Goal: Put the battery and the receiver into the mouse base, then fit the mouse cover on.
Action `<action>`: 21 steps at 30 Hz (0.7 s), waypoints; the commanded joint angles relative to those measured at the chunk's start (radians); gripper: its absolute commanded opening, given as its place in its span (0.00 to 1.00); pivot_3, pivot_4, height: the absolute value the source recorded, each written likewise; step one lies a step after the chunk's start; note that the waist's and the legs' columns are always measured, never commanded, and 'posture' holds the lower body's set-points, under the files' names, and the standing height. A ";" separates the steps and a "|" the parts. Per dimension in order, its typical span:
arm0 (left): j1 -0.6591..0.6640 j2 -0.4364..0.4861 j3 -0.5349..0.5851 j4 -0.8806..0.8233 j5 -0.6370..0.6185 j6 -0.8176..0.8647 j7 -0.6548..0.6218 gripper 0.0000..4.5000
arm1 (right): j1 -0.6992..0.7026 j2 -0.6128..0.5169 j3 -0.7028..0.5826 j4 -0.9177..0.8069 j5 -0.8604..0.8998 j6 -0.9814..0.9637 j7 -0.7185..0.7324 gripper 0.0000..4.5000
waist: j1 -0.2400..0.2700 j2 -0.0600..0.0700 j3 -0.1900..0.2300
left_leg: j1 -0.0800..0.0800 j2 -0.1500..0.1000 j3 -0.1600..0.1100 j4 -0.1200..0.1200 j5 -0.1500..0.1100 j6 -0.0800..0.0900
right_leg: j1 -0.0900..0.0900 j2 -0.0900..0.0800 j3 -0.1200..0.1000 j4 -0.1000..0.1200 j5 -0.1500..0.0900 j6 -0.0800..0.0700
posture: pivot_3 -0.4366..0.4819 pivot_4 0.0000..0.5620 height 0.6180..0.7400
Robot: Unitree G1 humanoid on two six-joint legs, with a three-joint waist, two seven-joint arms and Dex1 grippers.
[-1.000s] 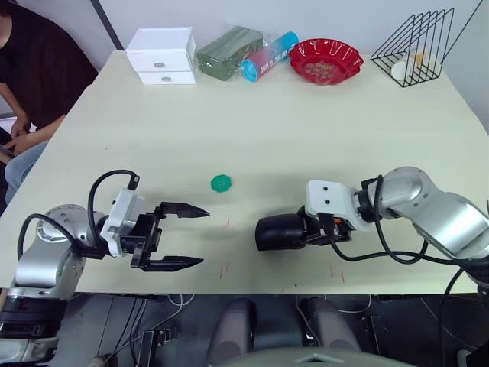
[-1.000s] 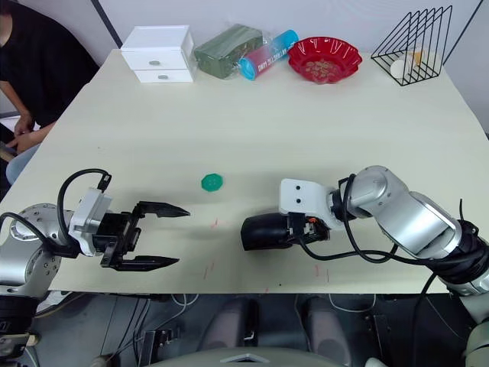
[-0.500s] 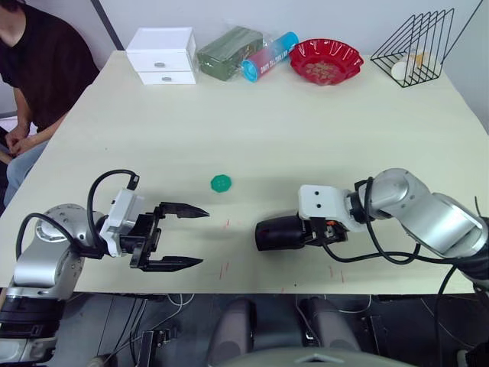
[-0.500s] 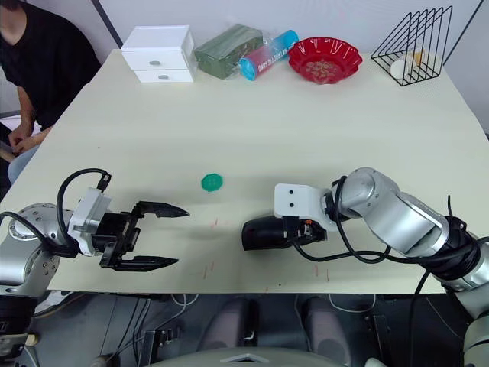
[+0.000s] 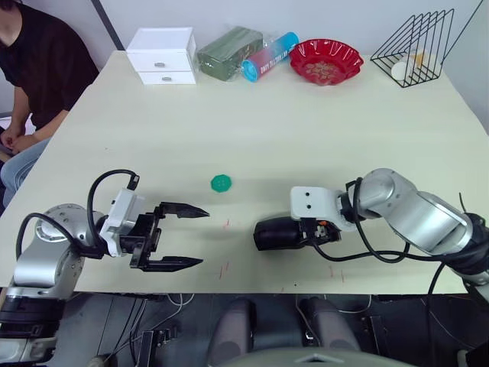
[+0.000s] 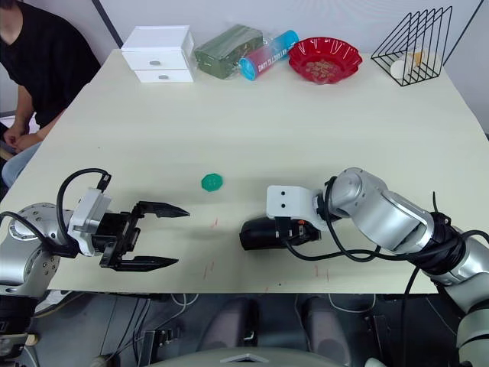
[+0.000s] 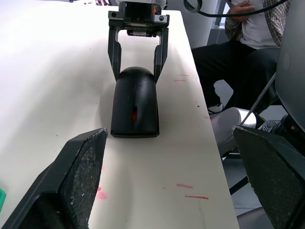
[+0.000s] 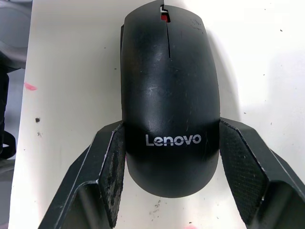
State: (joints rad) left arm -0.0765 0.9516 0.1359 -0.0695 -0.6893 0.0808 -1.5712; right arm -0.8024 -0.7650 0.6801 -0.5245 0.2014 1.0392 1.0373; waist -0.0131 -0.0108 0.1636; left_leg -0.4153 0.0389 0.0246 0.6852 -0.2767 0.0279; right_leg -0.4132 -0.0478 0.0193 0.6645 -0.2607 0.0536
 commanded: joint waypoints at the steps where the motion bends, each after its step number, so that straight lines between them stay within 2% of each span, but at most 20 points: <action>1: -0.006 0.010 0.007 -0.027 -0.009 -0.009 -0.043 1.00 | -0.014 0.007 0.000 -0.022 -0.005 0.024 -0.012 0.53 | 0.000 0.000 0.000 | 0.000 0.000 0.000 0.000 0.000 0.000 | 0.000 0.000 0.000 0.000 0.000 0.000 | 0.48 0.27 1.00; 21: -0.002 0.008 0.005 -0.037 -0.009 -0.005 -0.043 1.00 | 0.012 -0.003 0.006 -0.057 0.013 0.074 -0.030 0.53 | -0.001 0.000 0.000 | 0.000 0.000 0.000 0.000 0.000 0.000 | 0.000 0.000 0.000 0.000 0.000 0.000 | 0.48 0.27 1.00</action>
State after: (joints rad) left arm -0.0766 0.9515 0.1358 -0.0709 -0.6893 0.0809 -1.5717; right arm -0.7974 -0.7571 0.6889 -0.5501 0.2071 1.1082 1.0068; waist -0.0139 -0.0109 0.1635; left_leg -0.4153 0.0388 0.0243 0.6852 -0.2767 0.0279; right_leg -0.4132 -0.0479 0.0191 0.6647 -0.2607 0.0536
